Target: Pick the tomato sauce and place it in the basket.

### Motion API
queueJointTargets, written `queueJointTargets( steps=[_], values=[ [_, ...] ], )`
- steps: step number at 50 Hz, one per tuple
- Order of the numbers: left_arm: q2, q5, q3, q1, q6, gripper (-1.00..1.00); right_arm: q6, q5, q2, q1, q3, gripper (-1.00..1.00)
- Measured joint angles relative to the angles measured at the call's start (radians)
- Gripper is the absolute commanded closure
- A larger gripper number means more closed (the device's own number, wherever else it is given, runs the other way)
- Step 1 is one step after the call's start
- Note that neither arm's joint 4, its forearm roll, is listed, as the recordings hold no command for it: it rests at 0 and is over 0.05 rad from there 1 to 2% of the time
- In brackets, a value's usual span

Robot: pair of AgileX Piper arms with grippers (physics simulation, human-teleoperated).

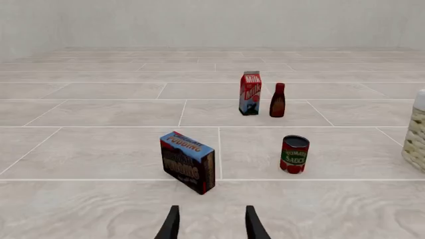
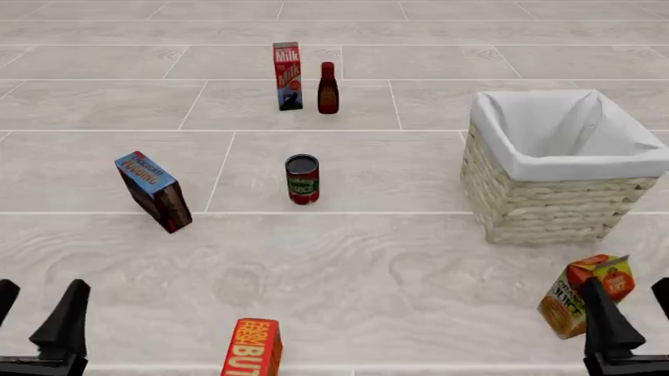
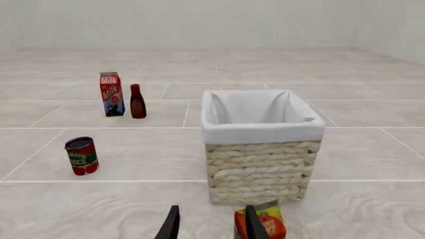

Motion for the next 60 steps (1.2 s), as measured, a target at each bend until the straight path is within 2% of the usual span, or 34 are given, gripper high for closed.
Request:
queueJointTargets(
  steps=[24,35,40,47,60],
  values=[
    [0.0,0.0,0.0,0.0,0.0,-1.0,-0.002,0.023,-0.002,0.036,0.009,-1.0],
    [0.0,0.0,0.0,0.0,0.0,-1.0,0.016,-0.249,0.293,0.054,-0.009,-1.0],
    [0.0,0.0,0.0,0.0,0.0,-1.0,0.011,-0.342,0.388,0.066,-0.008,-1.0],
    [0.0,0.0,0.0,0.0,0.0,-1.0,-0.001,-0.413,0.476,0.085,-0.023,-1.0],
    [0.0,0.0,0.0,0.0,0.0,-1.0,-0.023,-0.487,0.593,0.135,-0.066,-1.0]
  ],
)
